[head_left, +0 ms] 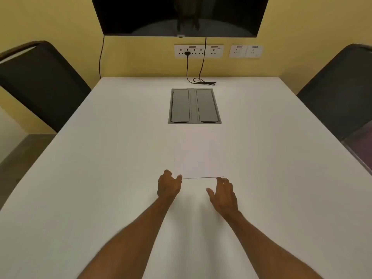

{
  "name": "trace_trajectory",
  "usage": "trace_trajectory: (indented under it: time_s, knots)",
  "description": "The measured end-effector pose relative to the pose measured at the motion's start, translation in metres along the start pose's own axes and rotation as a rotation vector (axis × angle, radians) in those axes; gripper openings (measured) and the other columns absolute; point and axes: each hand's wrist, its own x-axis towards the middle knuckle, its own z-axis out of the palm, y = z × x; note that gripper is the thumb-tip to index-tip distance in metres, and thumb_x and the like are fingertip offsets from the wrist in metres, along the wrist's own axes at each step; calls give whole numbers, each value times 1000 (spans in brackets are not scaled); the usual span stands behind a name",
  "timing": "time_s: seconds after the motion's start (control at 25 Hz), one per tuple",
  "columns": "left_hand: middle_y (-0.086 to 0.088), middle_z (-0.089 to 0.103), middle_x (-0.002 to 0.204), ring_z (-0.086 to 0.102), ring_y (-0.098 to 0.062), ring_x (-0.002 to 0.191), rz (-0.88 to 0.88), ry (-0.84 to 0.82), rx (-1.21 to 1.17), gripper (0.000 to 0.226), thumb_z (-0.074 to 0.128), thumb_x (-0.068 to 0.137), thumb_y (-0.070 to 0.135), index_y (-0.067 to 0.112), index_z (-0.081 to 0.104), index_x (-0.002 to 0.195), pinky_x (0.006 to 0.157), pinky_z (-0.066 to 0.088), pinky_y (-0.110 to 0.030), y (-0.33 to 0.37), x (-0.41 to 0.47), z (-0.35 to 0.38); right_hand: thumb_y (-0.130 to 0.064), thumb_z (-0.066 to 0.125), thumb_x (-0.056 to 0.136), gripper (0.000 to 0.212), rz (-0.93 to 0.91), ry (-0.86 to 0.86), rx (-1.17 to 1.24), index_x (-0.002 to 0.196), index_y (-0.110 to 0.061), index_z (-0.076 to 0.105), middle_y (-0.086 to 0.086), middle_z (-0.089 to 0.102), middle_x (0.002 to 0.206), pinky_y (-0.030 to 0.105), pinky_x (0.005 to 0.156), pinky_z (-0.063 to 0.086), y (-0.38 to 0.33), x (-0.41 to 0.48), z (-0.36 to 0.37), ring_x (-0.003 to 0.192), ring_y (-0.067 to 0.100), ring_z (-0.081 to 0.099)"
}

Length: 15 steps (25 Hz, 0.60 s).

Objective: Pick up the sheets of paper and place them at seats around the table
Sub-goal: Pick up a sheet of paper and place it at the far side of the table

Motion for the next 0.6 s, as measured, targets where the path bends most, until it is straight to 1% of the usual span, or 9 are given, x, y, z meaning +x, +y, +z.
trace_trajectory:
  time_s: [0.08, 0.16, 0.24, 0.32, 0.44, 0.6]
  knots:
    - [-11, 53, 132, 53, -29, 120, 24, -2, 73, 49, 59, 88, 37, 10, 47, 128, 97, 47, -42, 0, 14, 11, -38, 48, 97, 55, 51, 32, 64, 141, -9, 33, 8, 36, 142, 35, 99, 43, 10, 17, 9, 133, 24, 35]
    - [-11, 50, 134, 49, -28, 125, 92, -18, 185, 48, 57, 90, 35, 13, 46, 131, 100, 45, -43, -6, 31, 22, -36, 50, 96, 52, 113, 58, 111, 138, -9, 37, 8, 39, 137, 36, 94, 44, 16, 34, 19, 129, 24, 39]
    - [-8, 46, 140, 44, -26, 130, 207, -38, 308, 45, 51, 94, 32, 17, 44, 136, 105, 39, -42, -11, 45, 34, -34, 53, 95, 50, 166, 95, 176, 136, -8, 39, 8, 40, 136, 38, 93, 45, 21, 51, 26, 128, 25, 39]
    - [-5, 37, 150, 36, -23, 137, 286, -43, 375, 43, 44, 98, 29, 19, 42, 140, 110, 34, -40, -15, 58, 44, -31, 56, 94, 48, 211, 124, 233, 134, -7, 42, 10, 41, 135, 41, 94, 45, 27, 67, 30, 128, 26, 39]
    - [-3, 25, 158, 23, -20, 145, 322, -48, 420, 45, 39, 100, 29, 22, 38, 144, 114, 26, -38, -24, 72, 54, -29, 58, 93, 45, 250, 139, 219, 127, -4, 46, 12, 45, 129, 40, 95, 43, 32, 82, 37, 124, 29, 42]
    - [-4, 26, 158, 22, -21, 146, 381, -32, 501, 49, 40, 99, 35, 20, 35, 146, 116, 22, -37, -33, 76, 63, -30, 58, 92, 37, 265, 164, 174, 117, -2, 54, 13, 47, 124, 39, 94, 43, 31, 90, 43, 119, 30, 42]
